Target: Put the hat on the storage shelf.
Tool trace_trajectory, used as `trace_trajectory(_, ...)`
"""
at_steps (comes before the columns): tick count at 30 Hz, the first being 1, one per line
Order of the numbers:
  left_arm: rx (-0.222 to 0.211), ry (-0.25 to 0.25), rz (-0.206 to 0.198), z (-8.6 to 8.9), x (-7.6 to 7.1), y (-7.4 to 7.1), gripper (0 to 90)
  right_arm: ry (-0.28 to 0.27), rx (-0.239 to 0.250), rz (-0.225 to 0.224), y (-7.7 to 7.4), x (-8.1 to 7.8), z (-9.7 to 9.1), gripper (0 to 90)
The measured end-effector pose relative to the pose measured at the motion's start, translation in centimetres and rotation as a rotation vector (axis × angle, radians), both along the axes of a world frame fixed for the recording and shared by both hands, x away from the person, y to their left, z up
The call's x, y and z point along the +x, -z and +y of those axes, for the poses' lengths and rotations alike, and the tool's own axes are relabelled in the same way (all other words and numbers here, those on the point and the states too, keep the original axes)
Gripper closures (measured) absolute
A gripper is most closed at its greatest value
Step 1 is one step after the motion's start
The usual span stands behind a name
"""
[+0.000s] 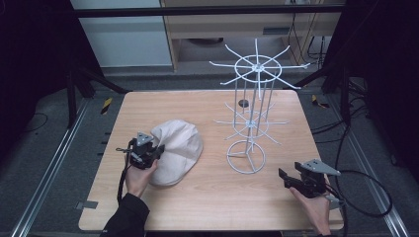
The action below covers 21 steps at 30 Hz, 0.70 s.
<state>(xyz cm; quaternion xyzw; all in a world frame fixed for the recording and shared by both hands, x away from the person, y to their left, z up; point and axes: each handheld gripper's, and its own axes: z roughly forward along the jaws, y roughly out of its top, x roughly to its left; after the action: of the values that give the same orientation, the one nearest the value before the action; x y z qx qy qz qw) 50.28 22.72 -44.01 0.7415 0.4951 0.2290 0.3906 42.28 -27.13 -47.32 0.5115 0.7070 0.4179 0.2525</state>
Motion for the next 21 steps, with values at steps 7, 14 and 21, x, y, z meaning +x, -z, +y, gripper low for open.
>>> trace_trajectory(7, -0.03, -0.002, -0.067, 0.8, -1.2, -1.6, 87.5, 0.001, -0.005, -0.007, 0.0, 0.0, -0.1, 31.4)
trace_trajectory(14, -0.106, 0.002, -0.138, 1.6, -2.5, -3.7, 87.5, -0.001, -0.008, -0.01, -0.1, -0.1, -0.1, 31.4)
trace_trajectory(21, -0.168, 0.016, -0.214, 2.0, -3.8, -5.9, 87.5, -0.002, -0.007, -0.008, -0.1, -0.1, 0.0, 31.4)
